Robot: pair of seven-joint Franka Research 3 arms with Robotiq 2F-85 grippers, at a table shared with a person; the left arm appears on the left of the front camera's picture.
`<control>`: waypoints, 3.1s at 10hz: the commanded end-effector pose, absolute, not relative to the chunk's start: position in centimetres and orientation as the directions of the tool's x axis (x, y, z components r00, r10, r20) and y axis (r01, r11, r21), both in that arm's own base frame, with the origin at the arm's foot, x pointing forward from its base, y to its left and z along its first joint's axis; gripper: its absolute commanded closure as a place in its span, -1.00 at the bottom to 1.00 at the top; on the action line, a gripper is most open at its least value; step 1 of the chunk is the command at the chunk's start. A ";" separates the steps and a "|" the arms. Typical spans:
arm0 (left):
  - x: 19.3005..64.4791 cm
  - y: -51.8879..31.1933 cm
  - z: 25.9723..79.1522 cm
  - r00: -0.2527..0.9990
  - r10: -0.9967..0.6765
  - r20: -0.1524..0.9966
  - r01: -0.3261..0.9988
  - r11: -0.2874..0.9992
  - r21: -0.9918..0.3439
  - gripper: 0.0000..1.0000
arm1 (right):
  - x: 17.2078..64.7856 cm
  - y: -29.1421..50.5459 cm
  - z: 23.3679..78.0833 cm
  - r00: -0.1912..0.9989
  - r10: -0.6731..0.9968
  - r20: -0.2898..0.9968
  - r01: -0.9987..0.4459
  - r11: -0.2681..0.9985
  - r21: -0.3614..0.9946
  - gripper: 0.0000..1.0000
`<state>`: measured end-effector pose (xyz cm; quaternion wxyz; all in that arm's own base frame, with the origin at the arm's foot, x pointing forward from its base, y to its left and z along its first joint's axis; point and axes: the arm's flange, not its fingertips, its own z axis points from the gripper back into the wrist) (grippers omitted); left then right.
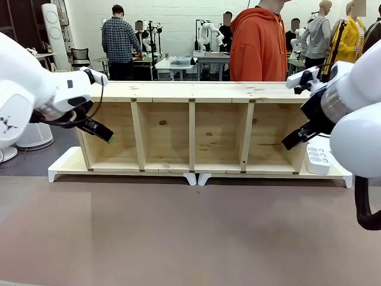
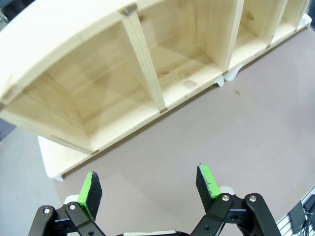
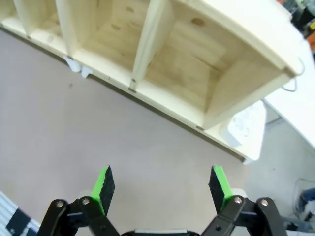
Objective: Perform cable management.
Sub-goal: When the cord part of the Power Cable appears at the lower middle area of the table and stops, grasp the cord part of the Power Cable.
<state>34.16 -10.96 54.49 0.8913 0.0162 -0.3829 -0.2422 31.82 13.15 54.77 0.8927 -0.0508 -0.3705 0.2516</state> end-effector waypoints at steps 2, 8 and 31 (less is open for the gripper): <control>23.4 -6.5 48.5 0.568 -0.420 0.707 0.370 0.899 0.237 -1.00 | 24.1 9.6 51.0 0.604 0.429 0.672 -0.311 0.903 -0.296 -1.00; 22.5 -4.9 47.2 0.602 -0.384 0.701 0.345 0.916 0.205 -1.00 | 22.9 8.9 50.4 0.612 0.394 0.686 -0.276 0.919 -0.282 -1.00; 29.6 -6.6 59.5 0.606 -0.374 0.702 0.335 0.920 0.202 -1.00 | 27.2 10.7 59.3 0.602 0.410 0.686 -0.305 0.911 -0.277 -1.00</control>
